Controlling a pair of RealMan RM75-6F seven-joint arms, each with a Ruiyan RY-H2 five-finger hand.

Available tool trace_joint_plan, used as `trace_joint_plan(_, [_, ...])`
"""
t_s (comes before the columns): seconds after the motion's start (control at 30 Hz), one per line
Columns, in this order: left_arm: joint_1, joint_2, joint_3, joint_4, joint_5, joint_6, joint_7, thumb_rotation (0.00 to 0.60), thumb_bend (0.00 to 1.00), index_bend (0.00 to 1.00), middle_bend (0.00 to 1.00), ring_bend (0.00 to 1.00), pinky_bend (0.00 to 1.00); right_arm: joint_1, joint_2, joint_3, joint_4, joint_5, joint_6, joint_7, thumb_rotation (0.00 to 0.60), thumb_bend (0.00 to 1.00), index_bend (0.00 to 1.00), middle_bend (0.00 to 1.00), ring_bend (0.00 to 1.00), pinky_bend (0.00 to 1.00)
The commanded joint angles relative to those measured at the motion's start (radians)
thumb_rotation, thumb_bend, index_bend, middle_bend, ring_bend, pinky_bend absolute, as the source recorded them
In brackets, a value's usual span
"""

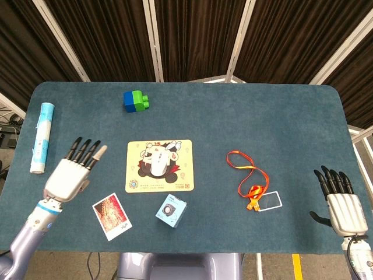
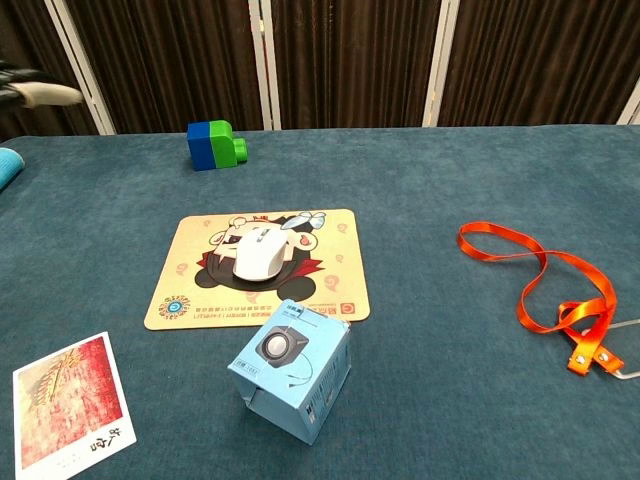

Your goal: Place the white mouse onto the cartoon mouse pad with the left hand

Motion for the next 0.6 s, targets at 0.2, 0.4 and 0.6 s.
trace_joint_plan(0.2, [0.183,0.017,0.006,0.041,-0.023,0.159,-0.145,0.600,0.05,0.00,0.00,0.00,0.00,0.001,-0.002,0.000,0.001,-0.001,-0.002,-0.005,0.600,0.09,0.00,0.00,0.00,0.00])
trace_joint_plan(0.4, [0.221,0.010,-0.022,0.056,-0.046,0.143,-0.148,0.600,0.05,0.00,0.00,0.00,0.00,0.008,-0.004,0.005,-0.005,0.007,-0.014,-0.021,0.600,0.09,0.00,0.00,0.00,0.00])
trace_joint_plan(0.6, [0.232,0.037,-0.040,0.001,-0.076,0.085,-0.175,0.600,0.05,0.00,0.00,0.00,0.00,0.010,-0.003,0.004,-0.005,0.006,-0.017,-0.020,0.600,0.08,0.00,0.00,0.00,0.00])
